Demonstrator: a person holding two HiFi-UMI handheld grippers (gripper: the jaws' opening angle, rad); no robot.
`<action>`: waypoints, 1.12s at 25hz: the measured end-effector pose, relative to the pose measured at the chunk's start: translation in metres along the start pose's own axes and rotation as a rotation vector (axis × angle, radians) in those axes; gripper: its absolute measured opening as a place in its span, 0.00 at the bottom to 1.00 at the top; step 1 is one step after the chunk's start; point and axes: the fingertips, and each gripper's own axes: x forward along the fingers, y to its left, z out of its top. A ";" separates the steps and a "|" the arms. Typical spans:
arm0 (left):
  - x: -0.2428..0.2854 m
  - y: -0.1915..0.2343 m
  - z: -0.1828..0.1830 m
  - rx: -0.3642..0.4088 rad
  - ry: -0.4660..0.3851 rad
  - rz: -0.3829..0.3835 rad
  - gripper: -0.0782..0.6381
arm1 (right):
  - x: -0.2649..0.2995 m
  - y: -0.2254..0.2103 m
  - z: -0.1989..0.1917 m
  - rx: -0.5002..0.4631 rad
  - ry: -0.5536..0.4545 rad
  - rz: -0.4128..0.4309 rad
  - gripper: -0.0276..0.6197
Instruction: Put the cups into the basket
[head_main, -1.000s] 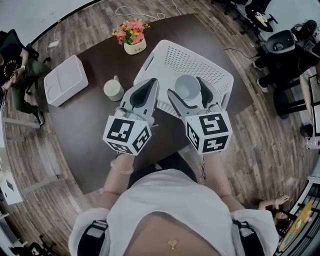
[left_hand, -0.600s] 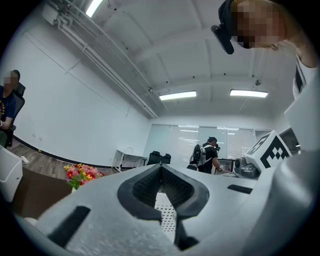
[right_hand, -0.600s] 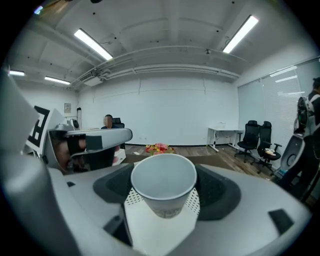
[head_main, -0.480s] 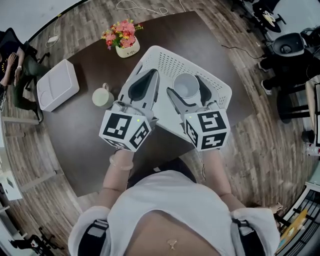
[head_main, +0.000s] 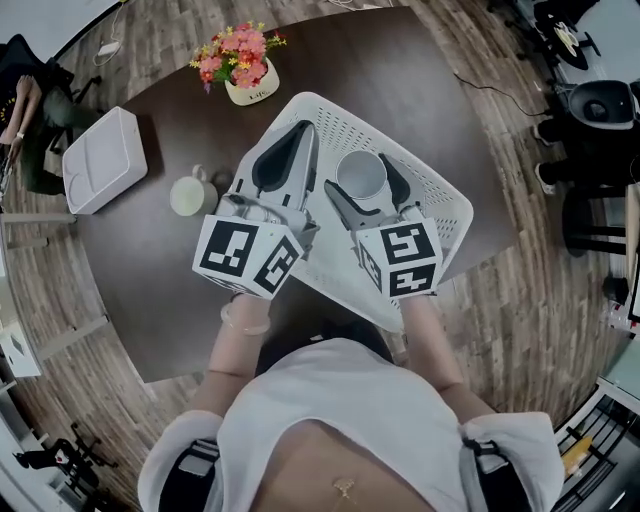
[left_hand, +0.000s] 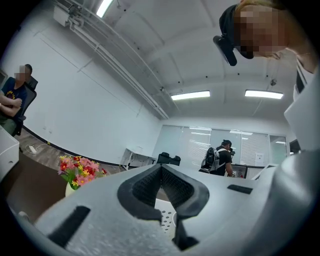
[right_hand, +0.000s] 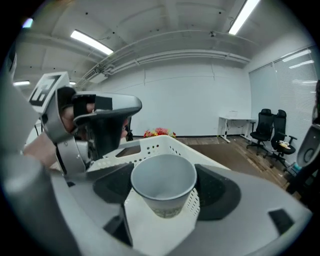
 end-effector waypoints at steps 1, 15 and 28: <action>0.003 0.003 -0.002 -0.007 0.002 0.009 0.12 | 0.006 -0.002 -0.007 0.000 0.010 -0.002 0.64; 0.018 0.038 -0.022 -0.093 0.023 0.075 0.12 | 0.066 -0.012 -0.086 0.106 0.166 -0.101 0.64; 0.021 0.037 -0.028 -0.129 0.031 0.041 0.12 | 0.080 -0.019 -0.105 0.025 0.134 -0.214 0.64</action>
